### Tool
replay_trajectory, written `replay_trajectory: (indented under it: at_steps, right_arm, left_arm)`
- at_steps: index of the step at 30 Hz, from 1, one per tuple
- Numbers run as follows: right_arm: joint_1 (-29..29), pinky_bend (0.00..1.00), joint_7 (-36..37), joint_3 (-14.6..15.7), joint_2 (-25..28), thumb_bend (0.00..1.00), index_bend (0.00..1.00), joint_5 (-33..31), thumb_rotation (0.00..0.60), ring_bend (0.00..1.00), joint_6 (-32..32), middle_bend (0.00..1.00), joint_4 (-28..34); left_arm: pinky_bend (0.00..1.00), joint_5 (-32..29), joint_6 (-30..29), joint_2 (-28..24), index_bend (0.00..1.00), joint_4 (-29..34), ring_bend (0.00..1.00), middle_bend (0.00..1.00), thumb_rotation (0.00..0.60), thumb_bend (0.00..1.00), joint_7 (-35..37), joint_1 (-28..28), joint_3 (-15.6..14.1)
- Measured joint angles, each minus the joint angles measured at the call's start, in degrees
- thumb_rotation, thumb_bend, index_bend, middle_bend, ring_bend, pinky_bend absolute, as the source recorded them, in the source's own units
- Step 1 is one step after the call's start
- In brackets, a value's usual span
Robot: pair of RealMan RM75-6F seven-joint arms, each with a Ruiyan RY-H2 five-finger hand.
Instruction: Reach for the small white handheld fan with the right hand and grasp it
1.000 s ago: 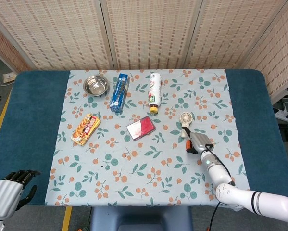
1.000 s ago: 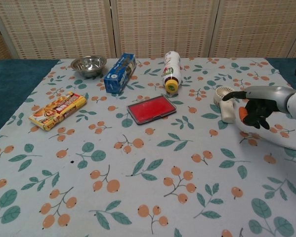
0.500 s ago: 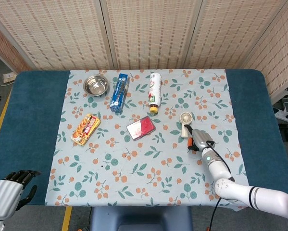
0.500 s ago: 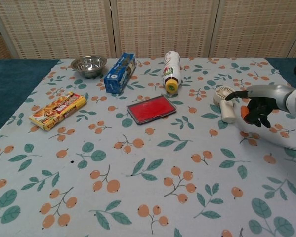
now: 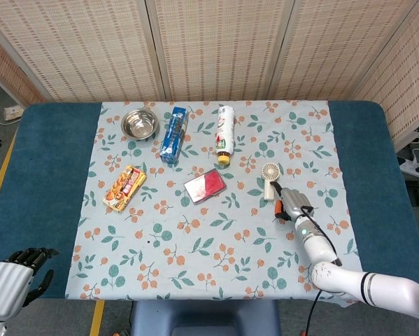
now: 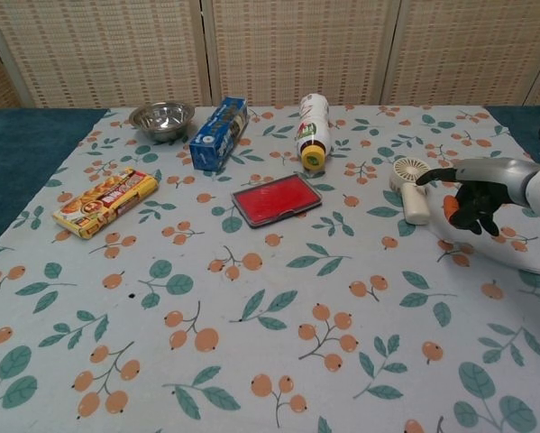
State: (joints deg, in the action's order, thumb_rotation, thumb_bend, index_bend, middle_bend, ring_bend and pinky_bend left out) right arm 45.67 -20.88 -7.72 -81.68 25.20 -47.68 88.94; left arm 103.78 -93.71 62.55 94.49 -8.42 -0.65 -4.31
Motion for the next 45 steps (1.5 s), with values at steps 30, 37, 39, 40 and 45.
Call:
replay_trajectory:
  at_steps: [30,37,39,40,45]
  right_arm:
    - [0.5,0.71,1.5,0.2,-0.8,0.93,0.00,0.8,0.600,0.69,0.3,0.83,-1.6]
    - [0.8,0.71,1.1,0.2,-1.7,0.93,0.00,0.3,0.600,0.69,0.3,0.83,-3.0]
    - [0.9,0.71,1.1,0.3,-1.9,0.93,0.00,0.3,0.600,0.69,0.3,0.83,-3.3]
    - [0.9,0.71,1.0,0.3,-2.0,0.93,0.00,0.3,0.600,0.69,0.2,0.83,-3.5]
    - [0.9,0.71,1.0,0.4,-2.3,0.93,0.00,0.3,0.600,0.69,0.3,0.83,-4.1]
  left_arm:
    - [0.50,-0.1,0.0,0.0,0.35,0.0,0.39,0.42,0.600,0.43,0.0,0.0,0.1]
    - [0.51,-0.1,0.1,0.0,0.35,0.0,0.39,0.42,0.600,0.43,0.0,0.0,0.1]
    - [0.50,0.0,0.0,0.0,0.35,0.0,0.39,0.42,0.600,0.43,0.0,0.1,0.1]
    - [0.50,0.1,-0.1,0.0,0.35,0.0,0.39,0.42,0.600,0.43,0.0,0.1,0.0]
    - [0.51,-0.1,0.0,0.0,0.35,0.0,0.39,0.42,0.600,0.43,0.2,0.0,0.2]
